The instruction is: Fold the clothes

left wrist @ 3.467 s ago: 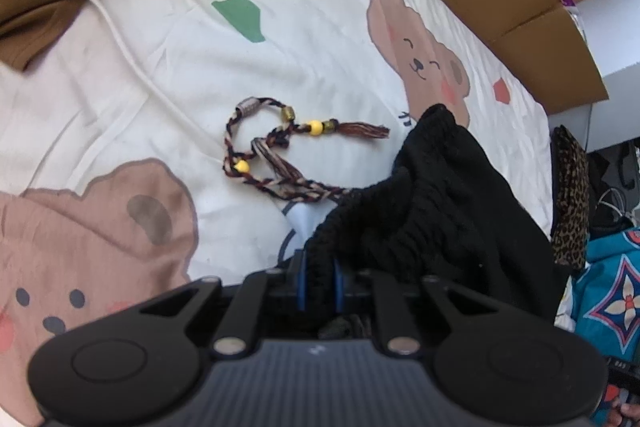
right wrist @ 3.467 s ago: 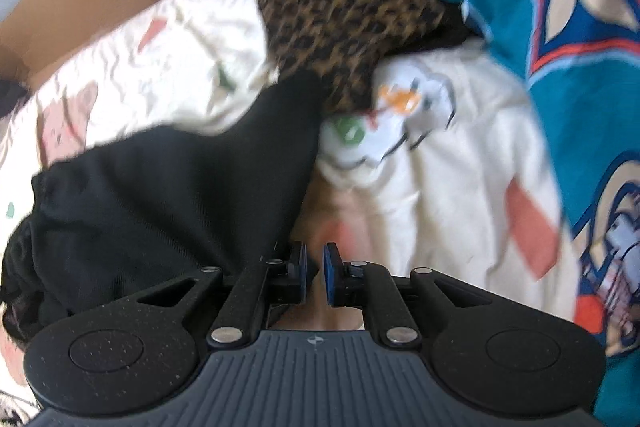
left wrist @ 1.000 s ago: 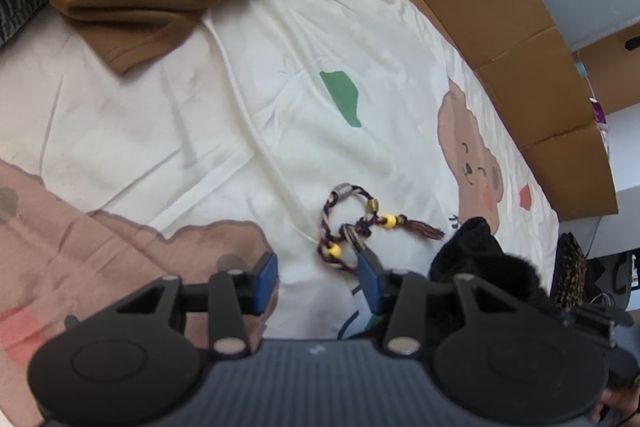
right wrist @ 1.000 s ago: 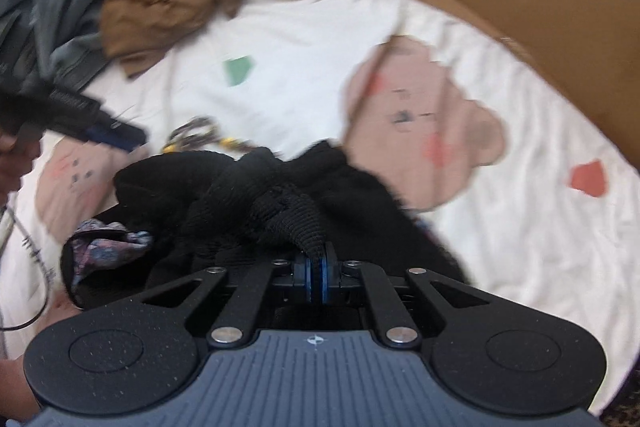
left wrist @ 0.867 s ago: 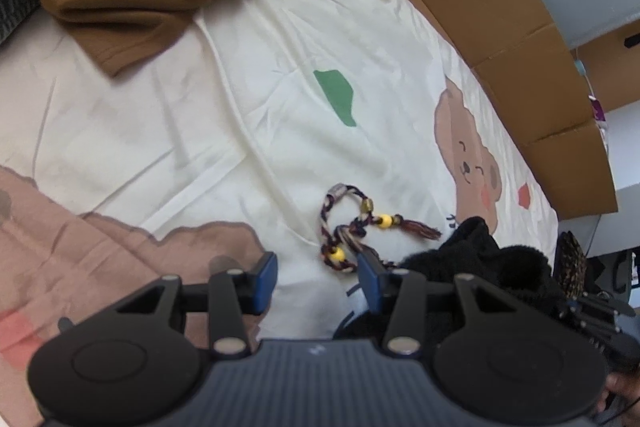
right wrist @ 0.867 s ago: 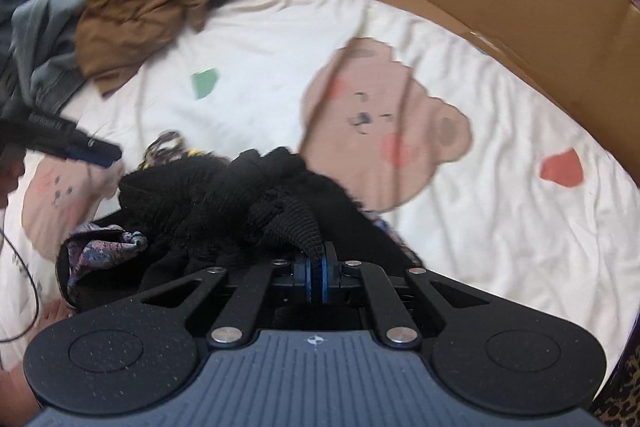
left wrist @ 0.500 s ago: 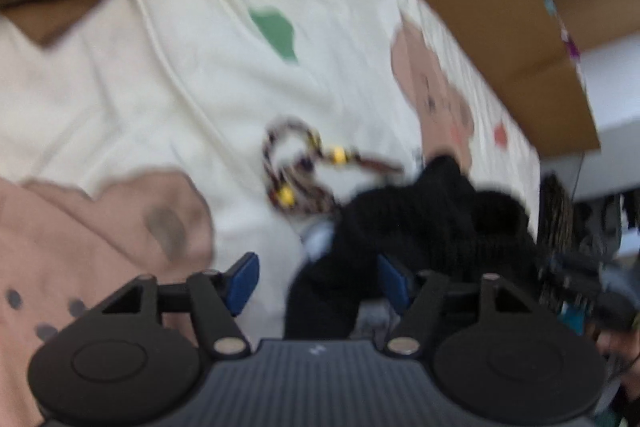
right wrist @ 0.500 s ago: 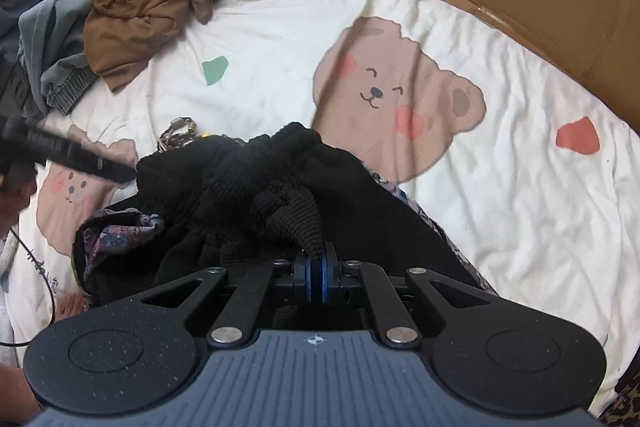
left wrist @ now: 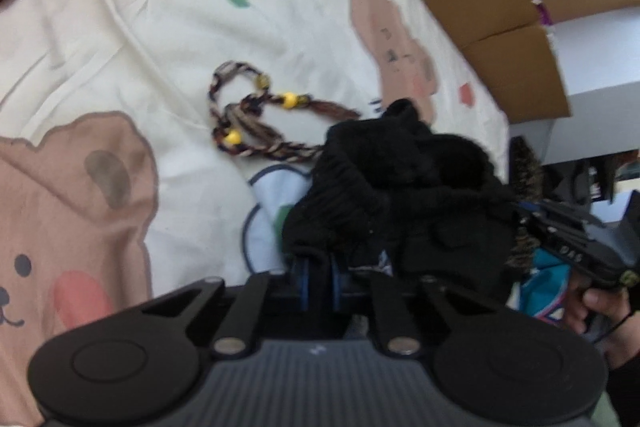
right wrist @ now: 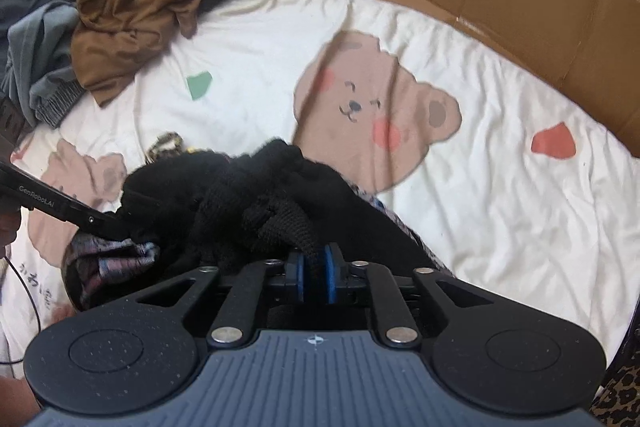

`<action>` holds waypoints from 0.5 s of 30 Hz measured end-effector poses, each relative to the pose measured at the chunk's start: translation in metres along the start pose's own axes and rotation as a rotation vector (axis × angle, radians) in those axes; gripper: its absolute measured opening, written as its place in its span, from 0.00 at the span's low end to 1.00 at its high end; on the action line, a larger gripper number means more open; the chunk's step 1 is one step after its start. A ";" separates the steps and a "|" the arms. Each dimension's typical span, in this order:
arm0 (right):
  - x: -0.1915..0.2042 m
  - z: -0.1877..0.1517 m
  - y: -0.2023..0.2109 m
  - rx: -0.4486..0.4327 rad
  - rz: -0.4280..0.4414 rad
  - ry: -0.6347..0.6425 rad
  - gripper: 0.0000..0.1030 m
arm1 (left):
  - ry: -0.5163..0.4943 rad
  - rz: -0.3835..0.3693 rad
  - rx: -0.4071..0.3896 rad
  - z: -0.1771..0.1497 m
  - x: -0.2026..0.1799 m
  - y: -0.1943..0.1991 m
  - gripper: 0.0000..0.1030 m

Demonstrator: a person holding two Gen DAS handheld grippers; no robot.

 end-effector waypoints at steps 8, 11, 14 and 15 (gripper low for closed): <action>0.036 0.025 0.034 -0.087 0.062 0.012 0.24 | -0.011 -0.125 -0.016 0.003 -0.031 0.016 0.06; 0.050 0.030 0.041 -0.087 0.131 -0.009 0.24 | -0.016 -0.161 -0.022 0.006 -0.040 0.019 0.06; 0.063 0.027 0.035 -0.040 0.253 -0.089 0.40 | -0.024 -0.175 -0.032 0.009 -0.044 0.020 0.06; 0.068 0.023 0.030 -0.014 0.299 -0.120 0.41 | -0.025 -0.176 -0.033 0.009 -0.044 0.020 0.06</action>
Point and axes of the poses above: each gripper's, at about its wrist camera, not at the fingertips, and y roughly against the way its jaws point, x to its left, z to its top, the point moved 9 cm from there along -y, roughly the way its jaws point, and after that the axes turned 1 degree about y, right-handed, at the moved point
